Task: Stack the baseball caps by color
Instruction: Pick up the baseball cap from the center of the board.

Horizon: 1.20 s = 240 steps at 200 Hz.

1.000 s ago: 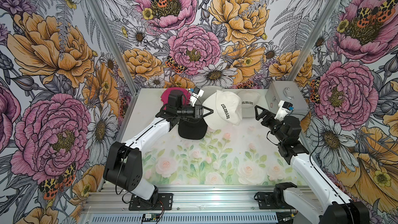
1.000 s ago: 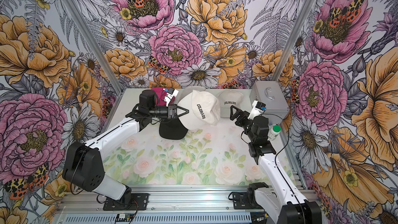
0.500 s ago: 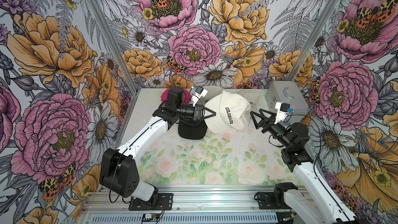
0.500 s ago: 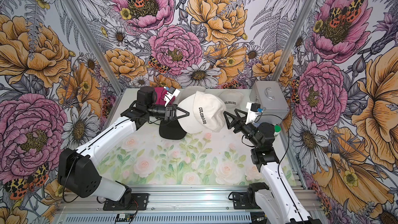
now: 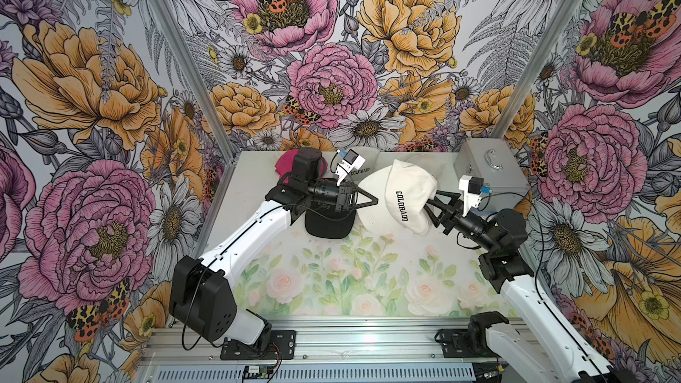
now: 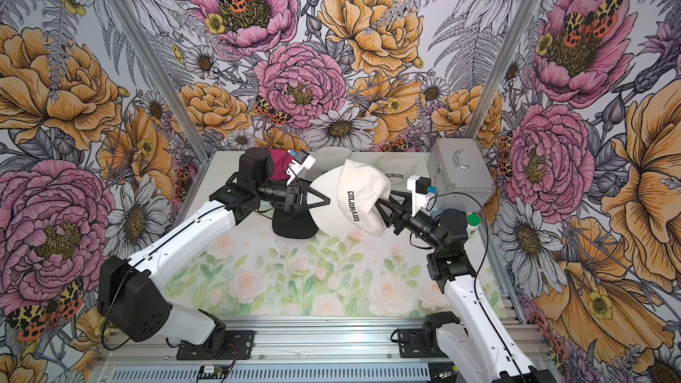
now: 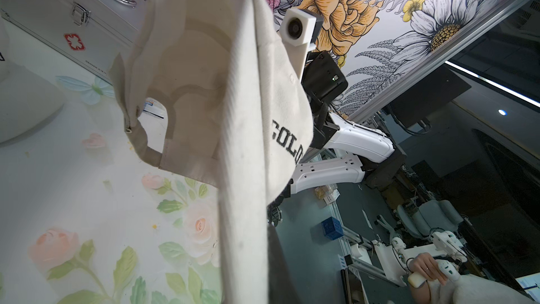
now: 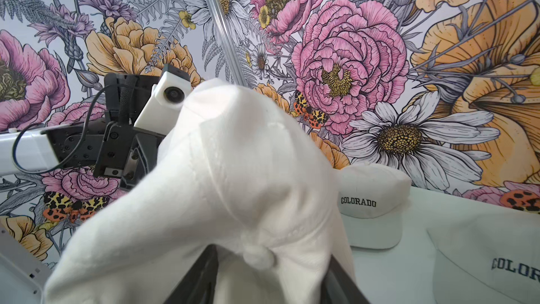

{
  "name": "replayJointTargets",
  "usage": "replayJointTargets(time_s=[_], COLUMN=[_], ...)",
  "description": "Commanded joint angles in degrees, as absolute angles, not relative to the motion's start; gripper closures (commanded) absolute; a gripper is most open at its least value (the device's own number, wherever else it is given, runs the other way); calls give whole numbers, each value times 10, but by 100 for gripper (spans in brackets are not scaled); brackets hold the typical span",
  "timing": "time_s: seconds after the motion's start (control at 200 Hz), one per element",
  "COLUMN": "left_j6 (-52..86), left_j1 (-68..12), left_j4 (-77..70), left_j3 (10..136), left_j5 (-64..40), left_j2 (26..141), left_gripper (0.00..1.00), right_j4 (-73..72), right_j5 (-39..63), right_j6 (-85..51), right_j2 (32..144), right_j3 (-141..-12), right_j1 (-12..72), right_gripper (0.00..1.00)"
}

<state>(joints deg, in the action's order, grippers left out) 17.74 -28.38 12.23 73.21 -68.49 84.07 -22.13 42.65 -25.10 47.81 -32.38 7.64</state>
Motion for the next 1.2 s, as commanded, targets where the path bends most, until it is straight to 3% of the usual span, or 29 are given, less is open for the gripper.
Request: replayJointTargets(time_s=[0.0,0.075,0.255,0.395,0.64,0.955,1.07,1.195], left_j6=[158,153,150,152,77,-130,-125,-104], left_j1=[-282,-277,-266,-254,-141,-118,-118,-133], left_j4=[121,120,121,124,147,350,358,358], left_j3=[744,736,723,718,709,770,785,801], left_j5=[-715,-718,-720,-714,-739,-635,-600,-583], left_j2=[824,816,802,797,793,881,903,913], left_gripper=[100,100,100,100,100,100,100,100], right_j4=[-234,-232,-219,-211,-78,24,262,287], right_j5=[468,464,442,456,570,789,761,702], right_j6=[-238,-237,-235,-225,-142,-91,94,92], right_j2=[476,474,482,480,466,456,471,514], right_j3=[-356,-363,-375,-381,-440,-553,-627,-637], right_j1=[83,83,82,82,82,101,121,122], right_gripper=[62,72,74,100,100,100,100,100])
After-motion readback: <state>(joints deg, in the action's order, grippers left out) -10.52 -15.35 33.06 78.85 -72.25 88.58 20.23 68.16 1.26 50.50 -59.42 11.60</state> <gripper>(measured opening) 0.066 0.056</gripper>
